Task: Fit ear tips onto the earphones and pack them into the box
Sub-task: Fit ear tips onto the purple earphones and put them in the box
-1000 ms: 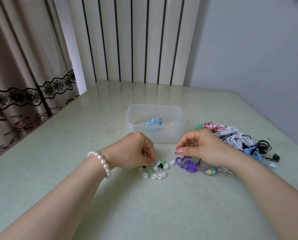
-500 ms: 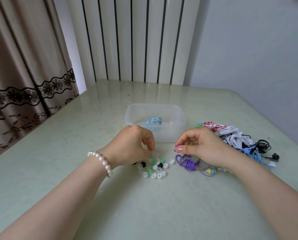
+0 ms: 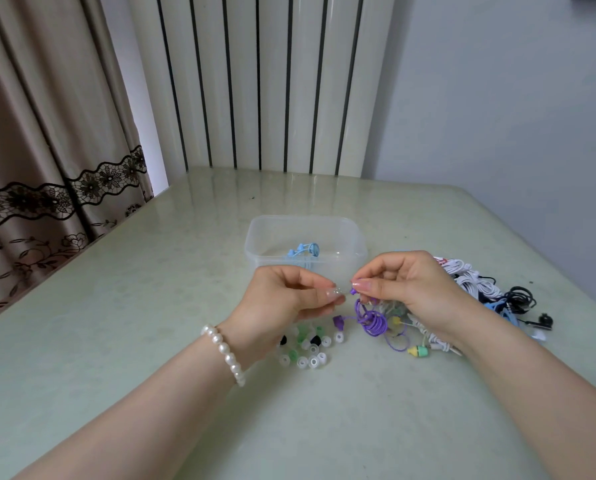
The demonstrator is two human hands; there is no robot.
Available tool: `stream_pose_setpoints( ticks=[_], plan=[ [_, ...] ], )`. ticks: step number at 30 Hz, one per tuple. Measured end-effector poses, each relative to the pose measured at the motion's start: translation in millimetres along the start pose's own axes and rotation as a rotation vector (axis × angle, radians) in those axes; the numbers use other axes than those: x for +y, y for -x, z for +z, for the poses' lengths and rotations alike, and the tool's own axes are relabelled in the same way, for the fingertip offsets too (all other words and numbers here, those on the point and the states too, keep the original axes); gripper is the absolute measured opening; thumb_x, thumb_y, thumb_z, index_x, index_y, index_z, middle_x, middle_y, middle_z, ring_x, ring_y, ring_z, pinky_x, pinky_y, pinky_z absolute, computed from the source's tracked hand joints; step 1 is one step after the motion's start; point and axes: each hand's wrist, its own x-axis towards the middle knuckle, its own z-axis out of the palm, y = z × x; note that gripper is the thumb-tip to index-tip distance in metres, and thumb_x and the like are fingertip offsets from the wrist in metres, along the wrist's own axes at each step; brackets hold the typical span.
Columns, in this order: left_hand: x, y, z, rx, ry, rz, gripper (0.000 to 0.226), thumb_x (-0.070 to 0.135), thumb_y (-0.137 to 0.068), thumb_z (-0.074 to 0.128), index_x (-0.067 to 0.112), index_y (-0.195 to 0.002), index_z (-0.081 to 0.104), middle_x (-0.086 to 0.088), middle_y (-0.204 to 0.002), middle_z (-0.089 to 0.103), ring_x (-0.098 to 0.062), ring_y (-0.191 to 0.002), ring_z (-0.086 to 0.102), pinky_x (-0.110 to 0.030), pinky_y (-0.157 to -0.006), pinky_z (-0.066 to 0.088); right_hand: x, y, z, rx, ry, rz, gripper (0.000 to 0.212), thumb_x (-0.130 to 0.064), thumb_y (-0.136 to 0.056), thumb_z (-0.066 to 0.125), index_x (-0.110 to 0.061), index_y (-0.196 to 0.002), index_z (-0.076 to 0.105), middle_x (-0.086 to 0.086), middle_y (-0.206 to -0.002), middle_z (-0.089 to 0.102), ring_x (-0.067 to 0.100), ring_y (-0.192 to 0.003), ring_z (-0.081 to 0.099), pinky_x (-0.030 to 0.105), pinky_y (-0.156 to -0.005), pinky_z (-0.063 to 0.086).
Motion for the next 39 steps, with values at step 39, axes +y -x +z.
stream_pose_setpoints(
  ticks=[39],
  plan=[
    [1,5,12,0.03,0.36,-0.141,0.008,-0.006,-0.07,0.062,-0.002,-0.072,0.069,-0.017,-0.073,0.071,-0.018,-0.063,0.071,-0.022,-0.058,0.057,-1,2,10,0.107,-0.229,-0.033,0.013,-0.008,-0.055,0.068,-0.002,-0.066,0.065,0.004,-0.06,0.069,0.011,-0.057,0.065,0.018,-0.058,0.054]
  ],
)
